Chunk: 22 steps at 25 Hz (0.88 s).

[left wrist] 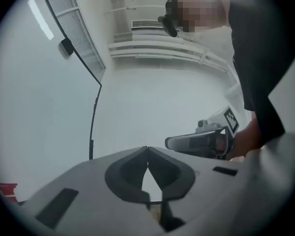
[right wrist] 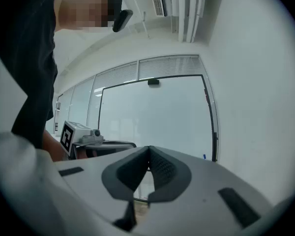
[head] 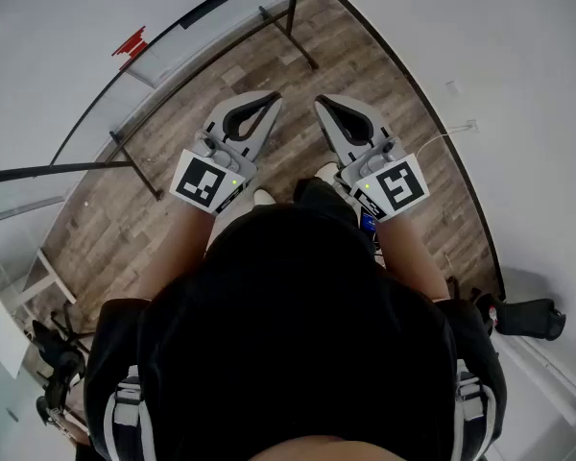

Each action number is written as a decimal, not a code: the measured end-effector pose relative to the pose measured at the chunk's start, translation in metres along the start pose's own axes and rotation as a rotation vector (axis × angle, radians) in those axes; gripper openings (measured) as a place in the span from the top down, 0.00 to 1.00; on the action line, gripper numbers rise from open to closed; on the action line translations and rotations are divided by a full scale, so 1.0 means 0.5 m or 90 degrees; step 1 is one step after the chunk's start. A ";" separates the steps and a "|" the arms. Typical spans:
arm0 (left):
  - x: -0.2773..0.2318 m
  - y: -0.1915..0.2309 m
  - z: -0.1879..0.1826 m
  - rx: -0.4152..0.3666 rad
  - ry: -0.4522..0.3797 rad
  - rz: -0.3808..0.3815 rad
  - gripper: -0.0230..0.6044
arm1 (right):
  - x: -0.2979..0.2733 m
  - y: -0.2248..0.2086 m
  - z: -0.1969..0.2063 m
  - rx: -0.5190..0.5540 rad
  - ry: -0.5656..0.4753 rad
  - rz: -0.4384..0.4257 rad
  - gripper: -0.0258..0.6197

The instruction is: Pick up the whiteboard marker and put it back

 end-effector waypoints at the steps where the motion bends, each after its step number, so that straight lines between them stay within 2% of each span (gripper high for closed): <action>1: 0.003 0.000 0.005 -0.001 0.005 -0.003 0.96 | 0.003 0.002 -0.002 -0.003 -0.005 0.003 0.96; 5: 0.021 -0.010 0.018 0.006 0.011 -0.009 0.96 | 0.018 0.013 -0.008 -0.024 -0.021 0.020 0.96; 10: 0.034 -0.011 0.021 0.012 0.017 -0.012 0.96 | 0.024 0.016 0.004 -0.018 -0.013 0.040 0.96; 15: 0.010 0.000 0.021 0.012 0.013 -0.001 0.96 | 0.015 -0.012 0.013 -0.017 -0.009 0.031 0.96; 22: -0.071 0.055 0.014 0.013 0.015 -0.015 0.96 | -0.024 -0.091 0.043 -0.028 -0.015 0.004 0.96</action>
Point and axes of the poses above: the fingertips, and each gripper's own axes: x backward along the fingers, y to its left, z out of its underside, the point moved 1 cm from there along x, backward along the fingers, and after that the axes turned 11 degrees about x, right-handed, at the moved point
